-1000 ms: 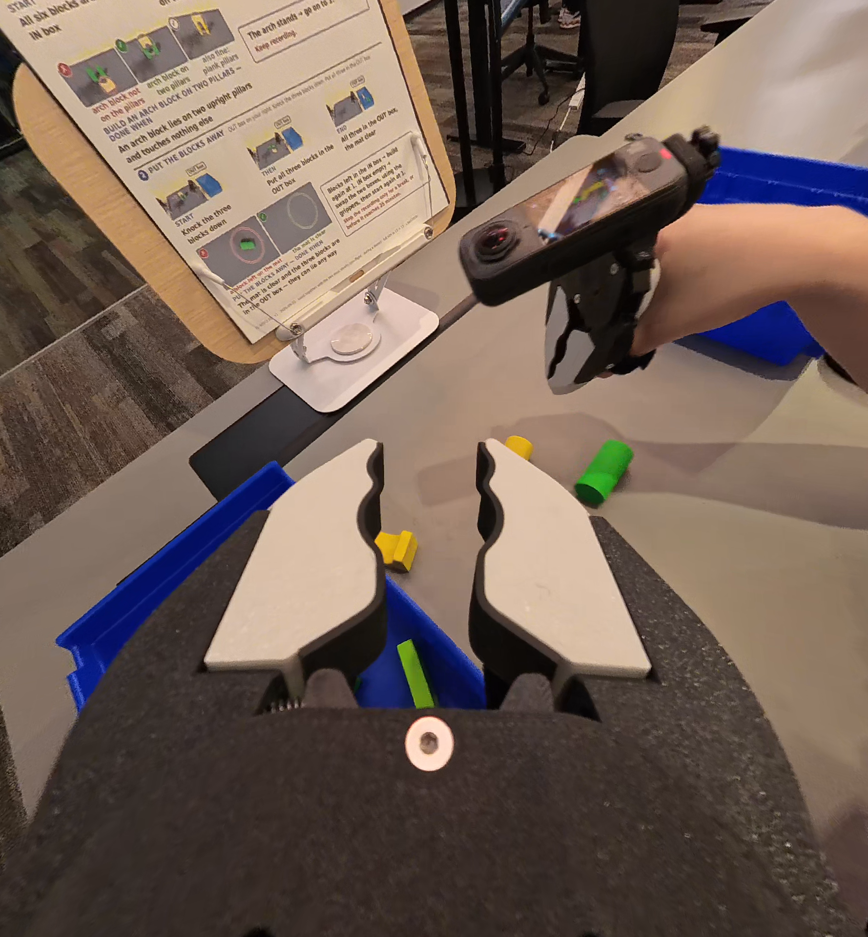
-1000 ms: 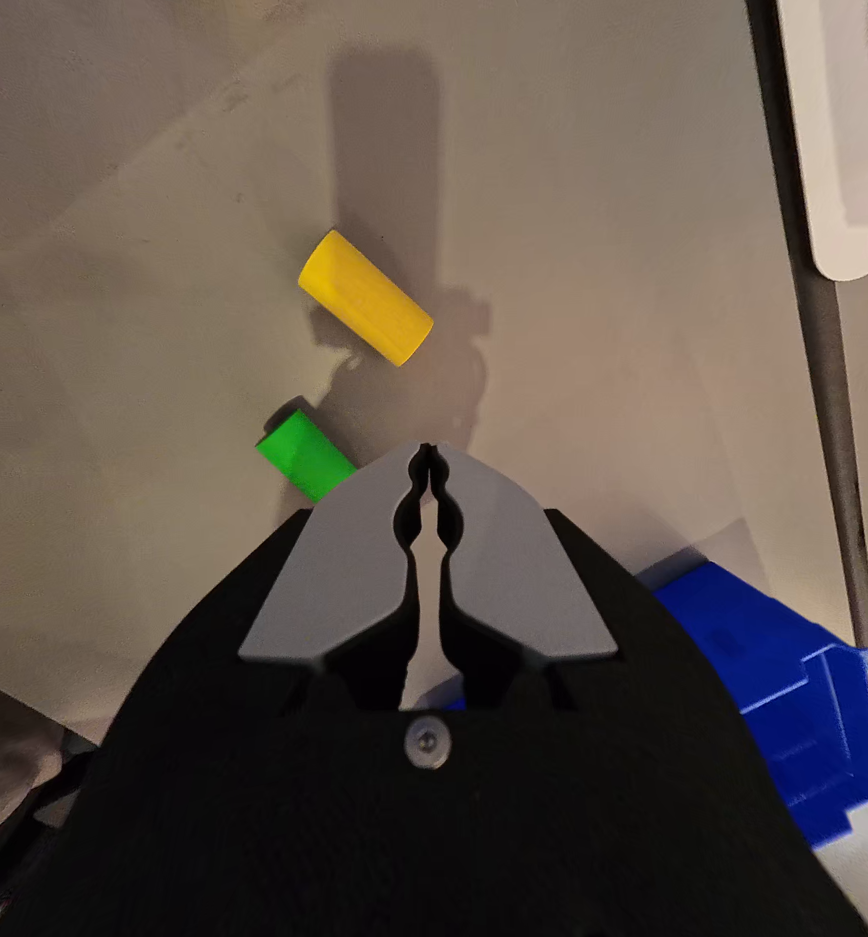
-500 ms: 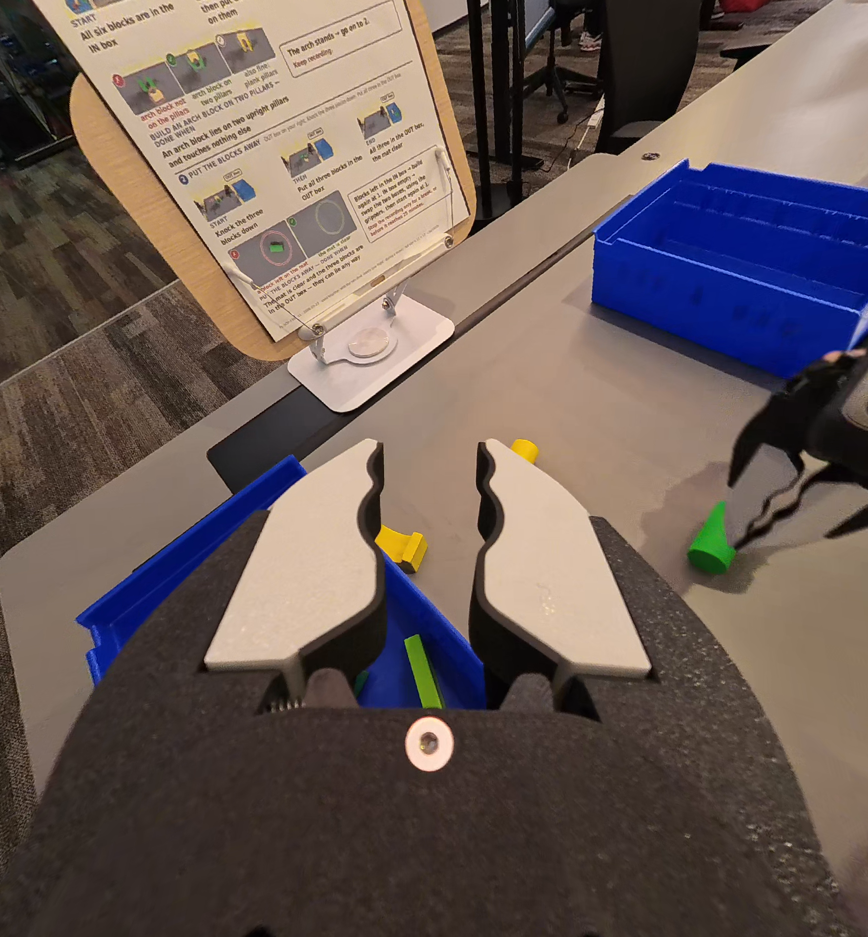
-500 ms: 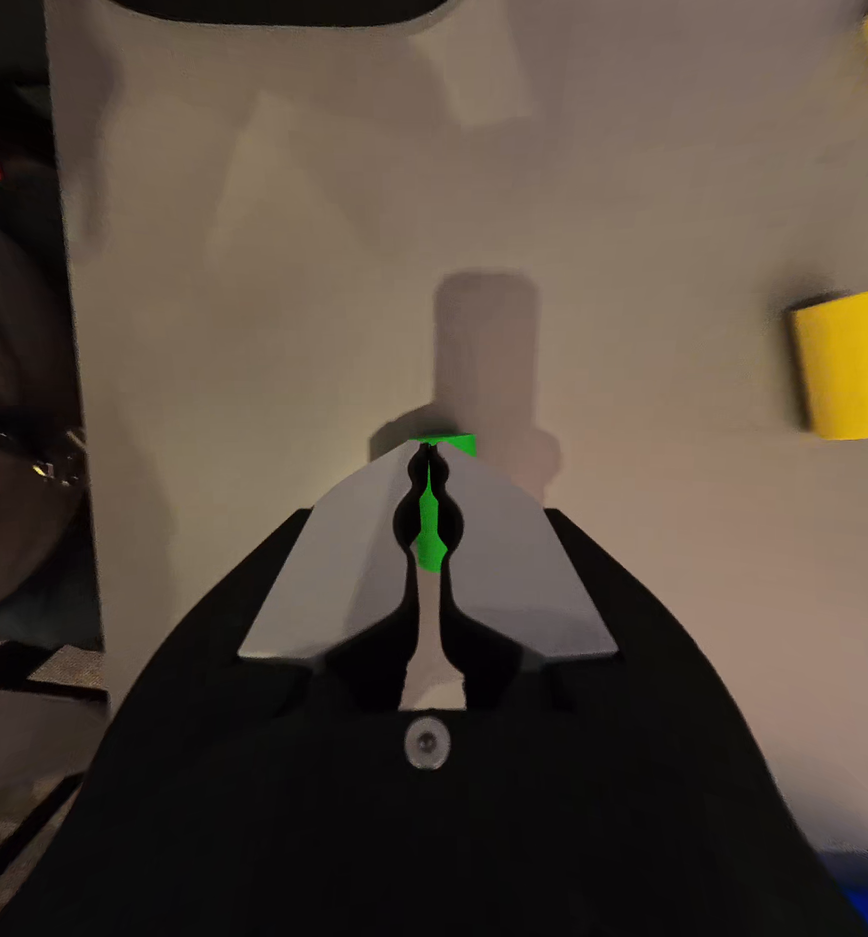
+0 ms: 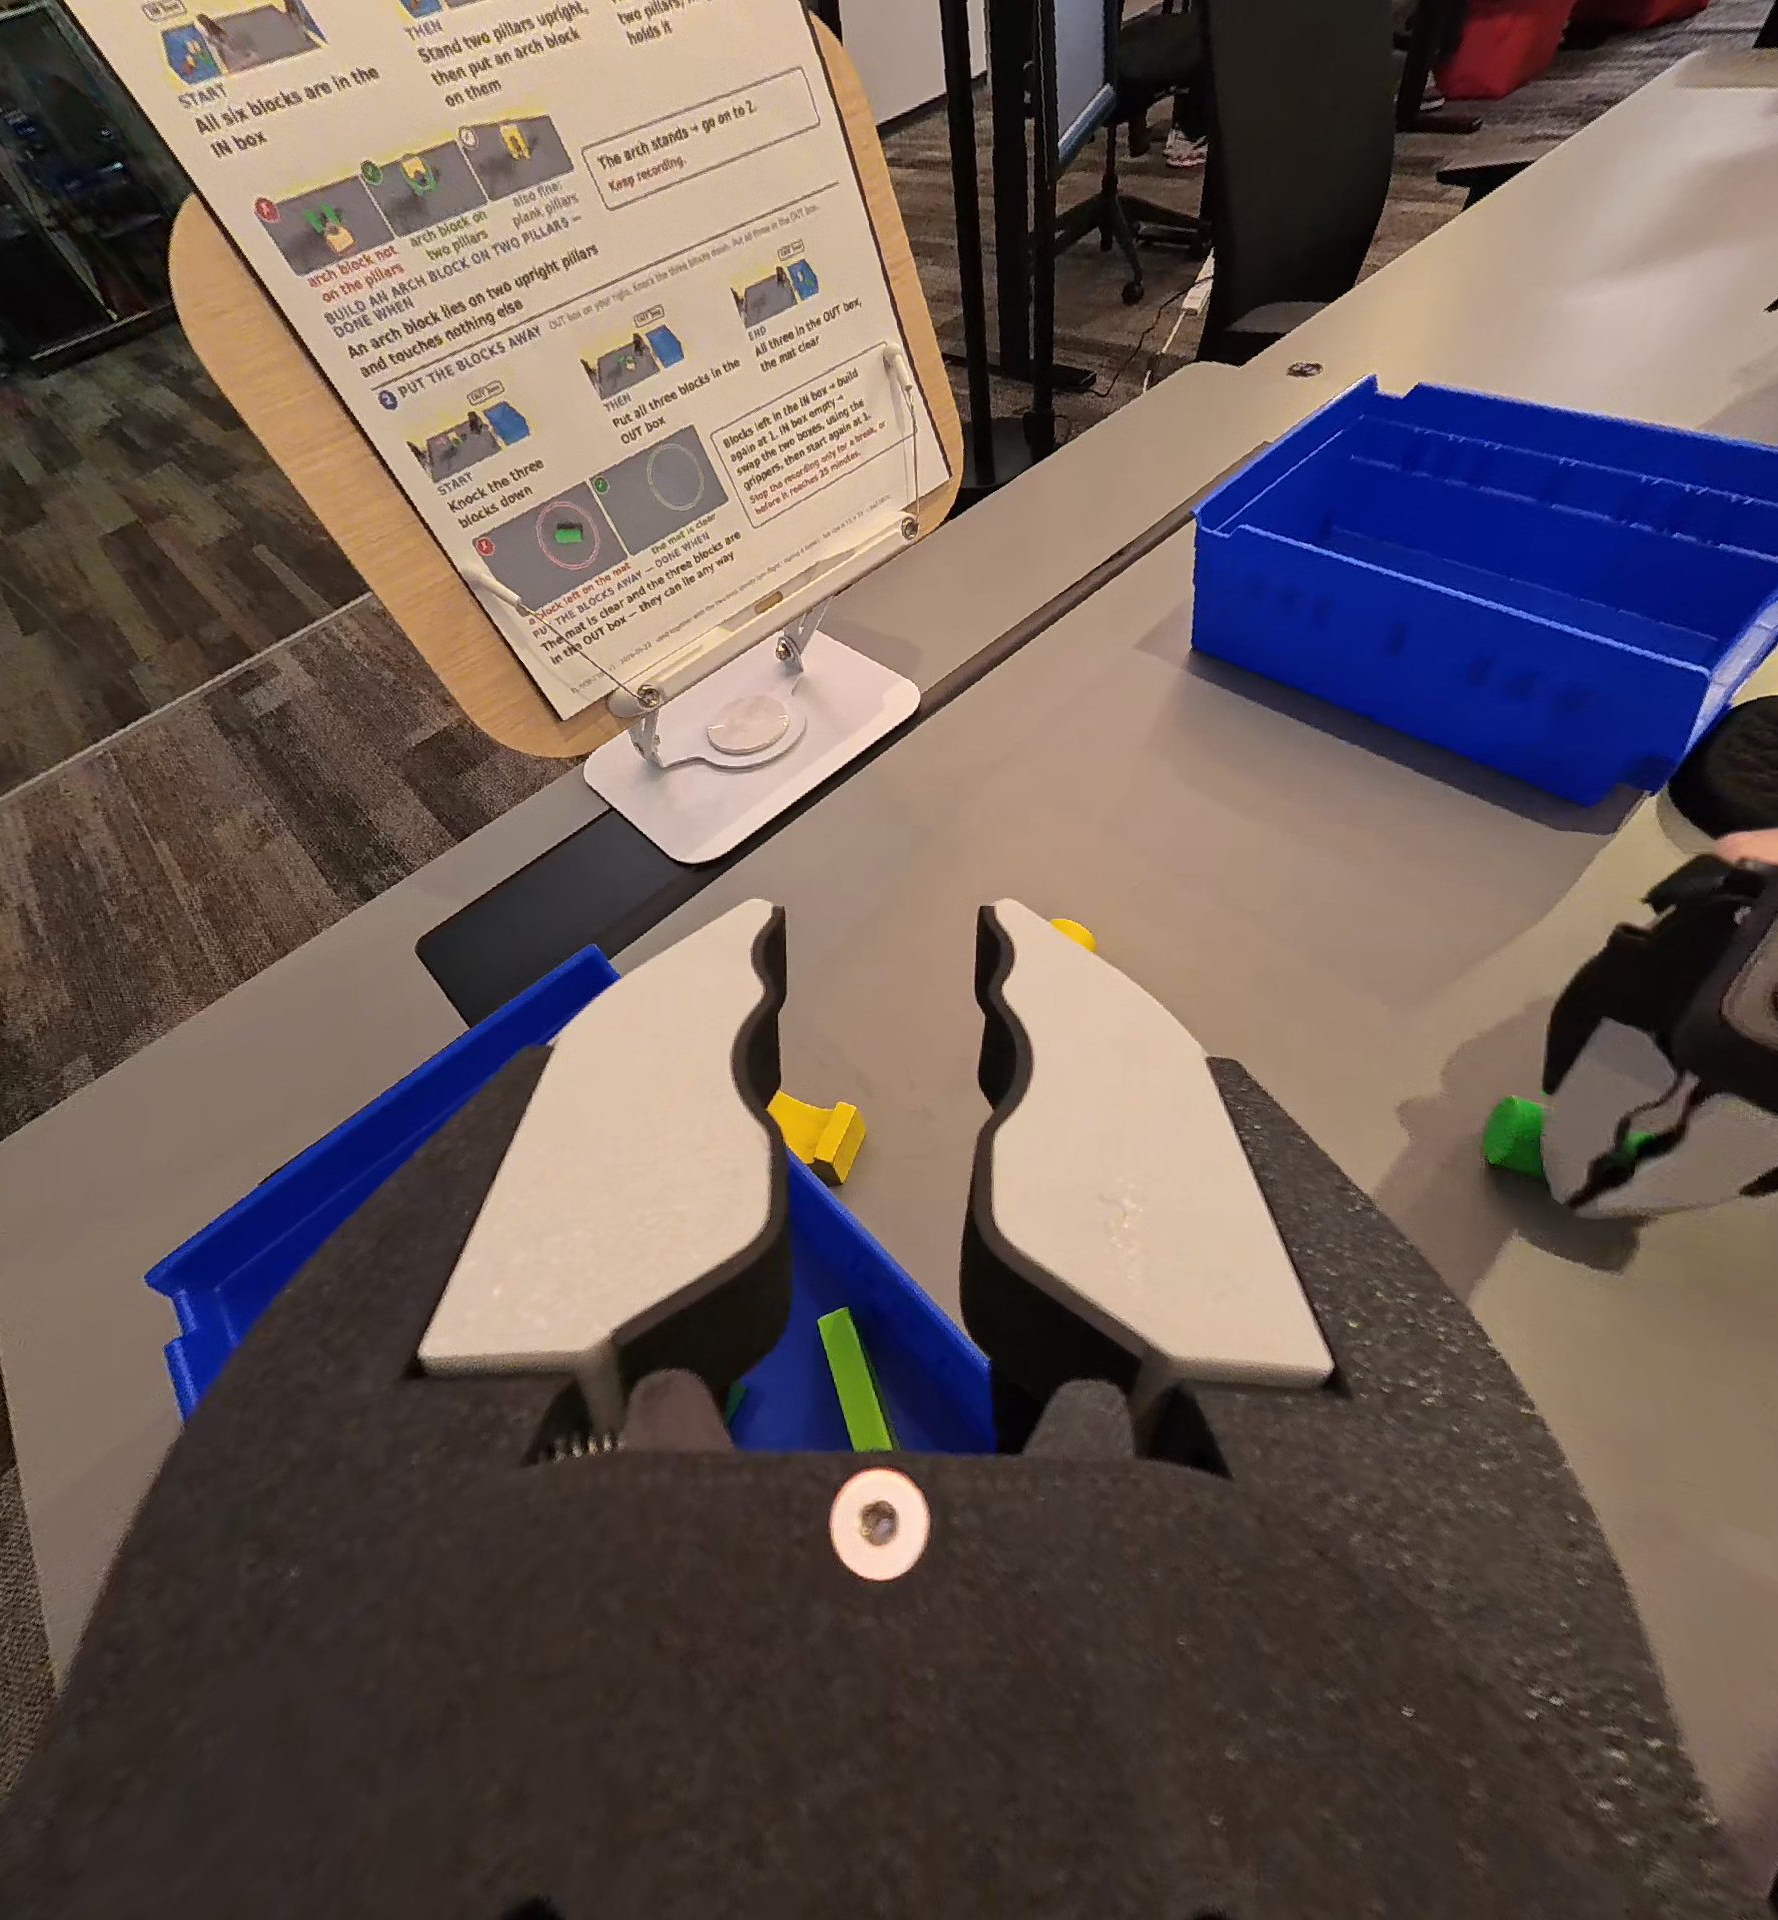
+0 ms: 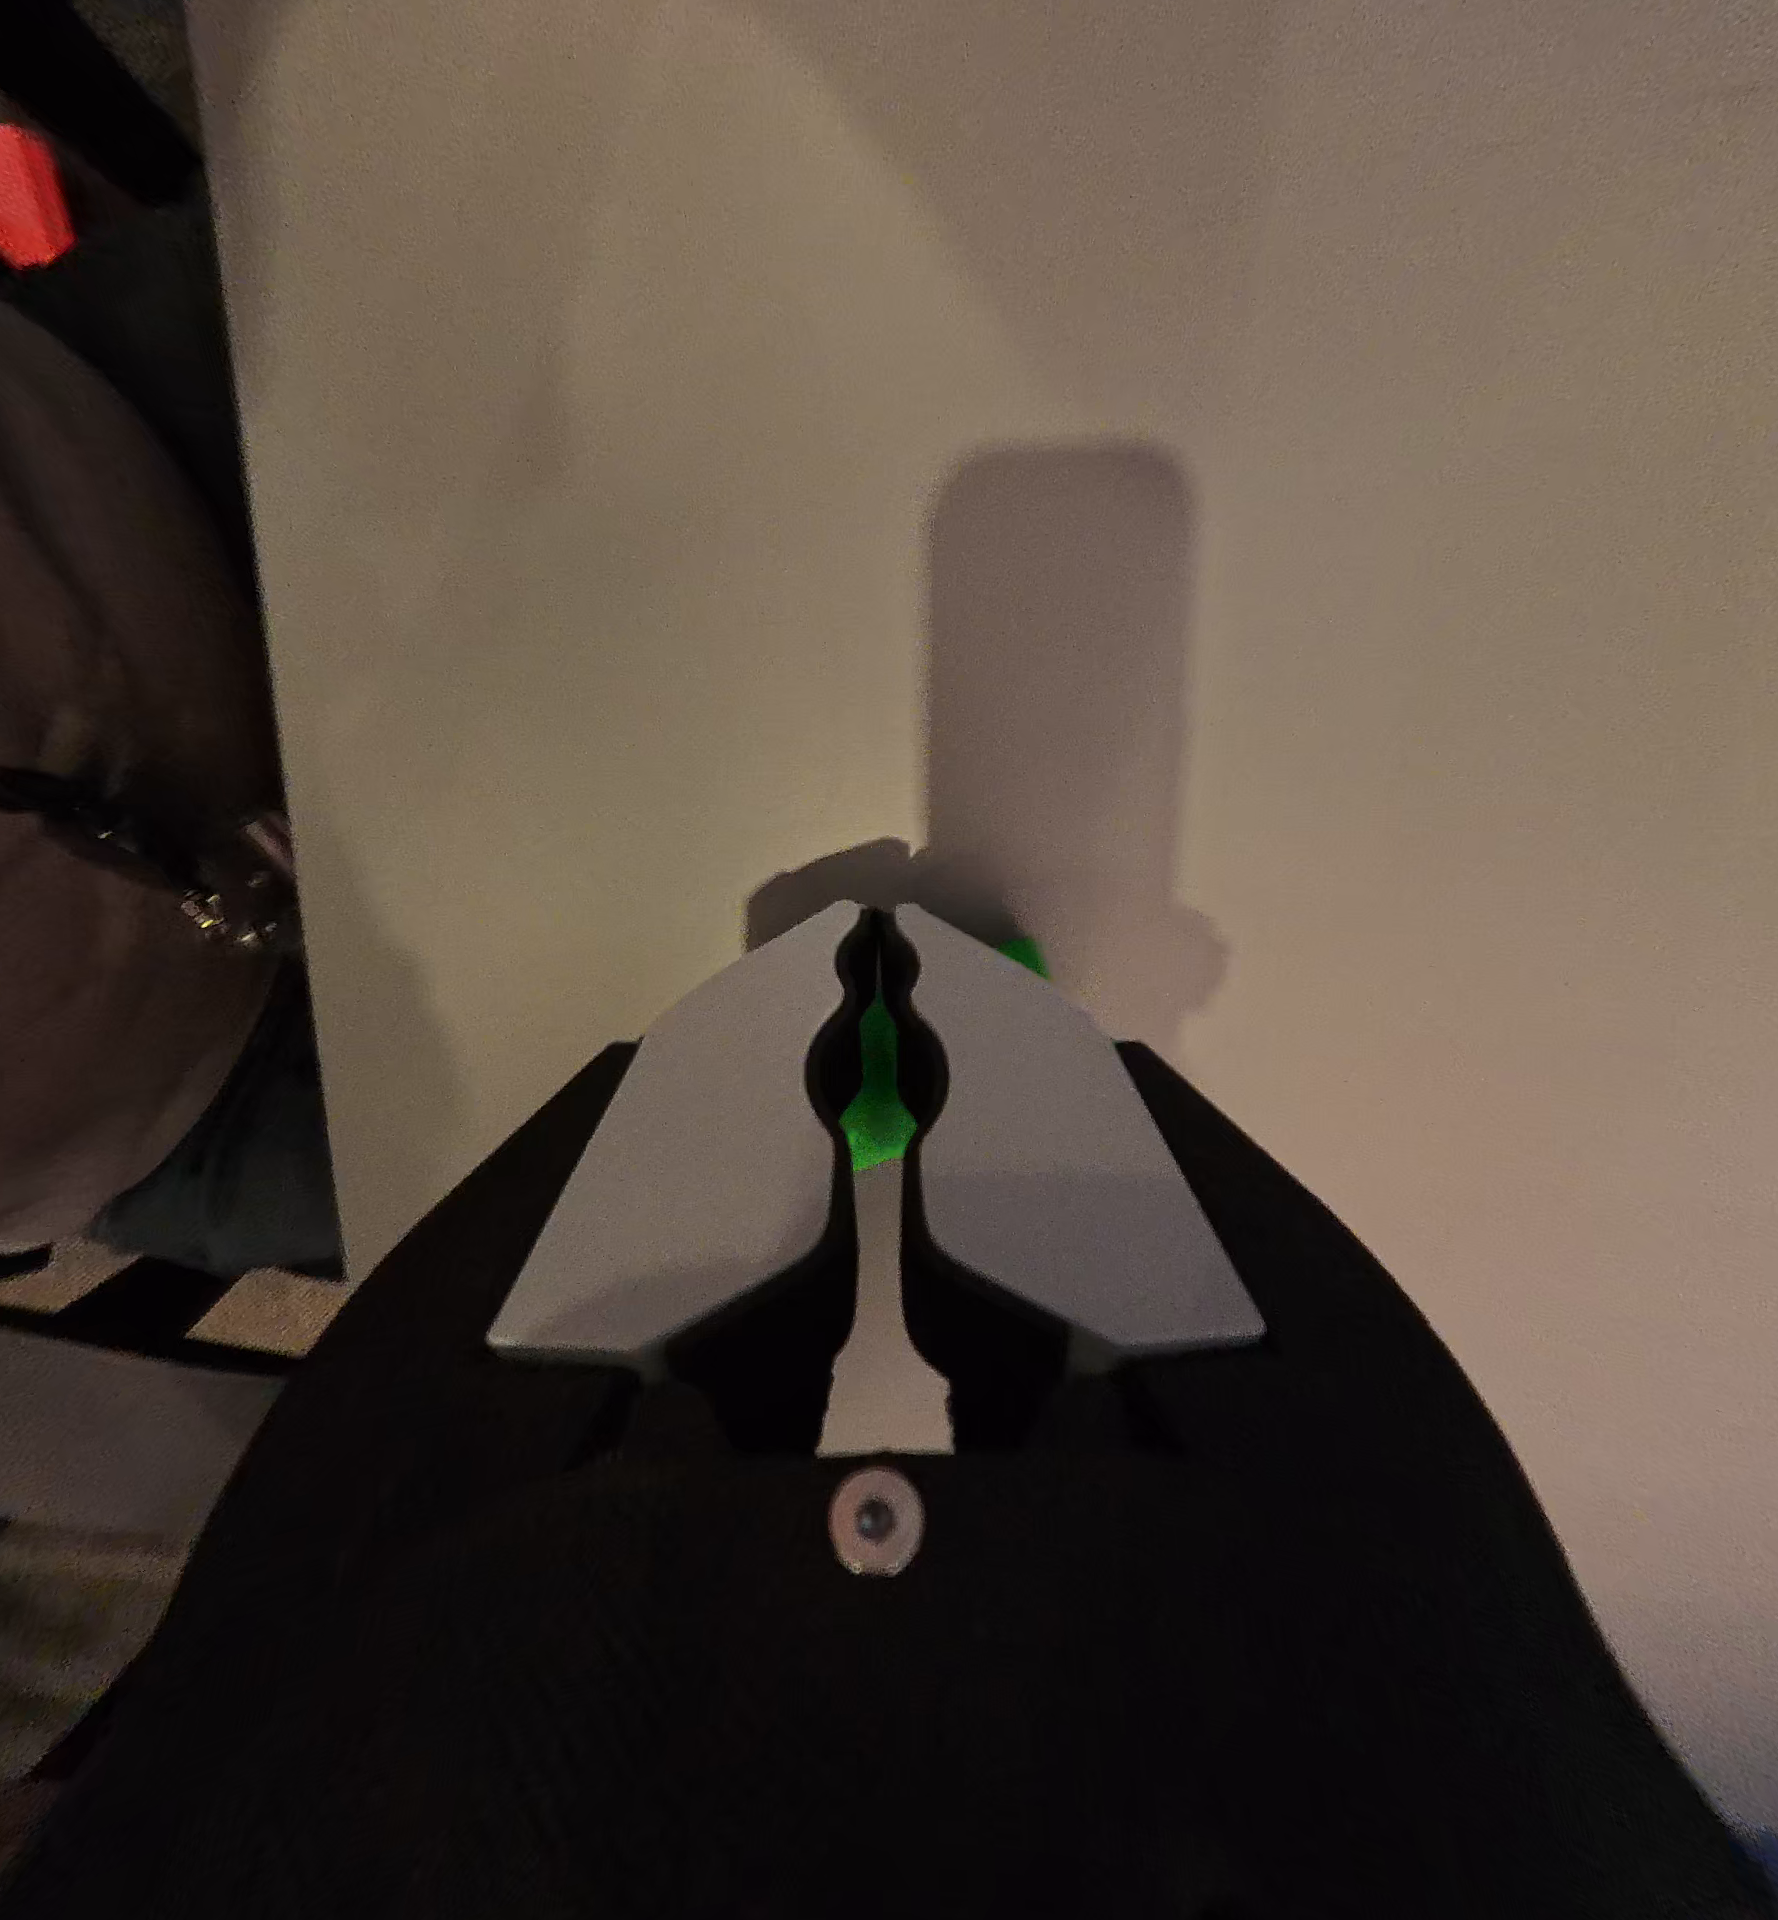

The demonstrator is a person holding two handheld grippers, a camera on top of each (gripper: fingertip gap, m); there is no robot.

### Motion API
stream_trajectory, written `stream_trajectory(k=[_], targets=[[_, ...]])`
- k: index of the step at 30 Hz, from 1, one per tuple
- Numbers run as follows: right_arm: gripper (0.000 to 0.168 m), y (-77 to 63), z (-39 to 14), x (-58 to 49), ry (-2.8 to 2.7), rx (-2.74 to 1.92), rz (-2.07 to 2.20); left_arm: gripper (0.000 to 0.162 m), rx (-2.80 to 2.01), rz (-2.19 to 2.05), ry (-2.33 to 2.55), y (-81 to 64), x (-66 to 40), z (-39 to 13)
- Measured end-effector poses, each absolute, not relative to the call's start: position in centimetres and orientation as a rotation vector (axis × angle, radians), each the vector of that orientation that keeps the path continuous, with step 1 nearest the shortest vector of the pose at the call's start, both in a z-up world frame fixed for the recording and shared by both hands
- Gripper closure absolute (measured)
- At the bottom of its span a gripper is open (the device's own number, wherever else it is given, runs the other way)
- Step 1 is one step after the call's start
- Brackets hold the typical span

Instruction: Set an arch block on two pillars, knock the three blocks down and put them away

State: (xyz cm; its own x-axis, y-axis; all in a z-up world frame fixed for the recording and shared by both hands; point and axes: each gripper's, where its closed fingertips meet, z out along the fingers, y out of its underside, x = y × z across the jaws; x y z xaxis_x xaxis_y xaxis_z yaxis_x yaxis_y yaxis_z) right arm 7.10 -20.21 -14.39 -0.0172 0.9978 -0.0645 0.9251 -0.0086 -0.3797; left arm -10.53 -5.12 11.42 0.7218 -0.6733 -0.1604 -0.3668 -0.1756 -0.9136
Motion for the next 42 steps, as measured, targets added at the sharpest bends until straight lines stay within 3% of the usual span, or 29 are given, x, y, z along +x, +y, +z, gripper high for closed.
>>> stream_trajectory(k=[9,17,21,24,33,36,42], targets=[[0.166,-14.7,-10.9,9.1,-1.876,-2.036,0.407,0.127,-1.797,-0.334,0.828,-5.0,-10.5,11.2],[0.155,-14.6,-9.9,8.6,-1.644,-2.191,0.438,0.127,-1.810,-0.326,0.821,-4.9,-10.8,11.0],[0.125,-17.0,-11.8,8.7,-1.385,-2.366,0.449,0.127,-1.816,-0.325,0.817,-4.8,-10.9,10.9],[0.116,-17.3,-13.5,9.5,-1.317,-2.395,0.269,0.127,-1.821,-0.323,0.823,-4.8,-10.8,10.8],[0.131,-17.8,-15.1,11.3,-1.419,-2.494,0.203,0.127,-1.814,-0.316,0.839,-5.1,-10.6,10.9],[0.133,-14.3,-12.6,13.7,-1.346,-2.442,0.152,0.127,-1.817,-0.318,0.828,-5.0,-10.7,10.9],[0.137,-2.6,0.4,26.3,-0.810,-2.349,0.084,0.127,-1.827,-0.311,0.821,-4.8,-10.9,10.7]])
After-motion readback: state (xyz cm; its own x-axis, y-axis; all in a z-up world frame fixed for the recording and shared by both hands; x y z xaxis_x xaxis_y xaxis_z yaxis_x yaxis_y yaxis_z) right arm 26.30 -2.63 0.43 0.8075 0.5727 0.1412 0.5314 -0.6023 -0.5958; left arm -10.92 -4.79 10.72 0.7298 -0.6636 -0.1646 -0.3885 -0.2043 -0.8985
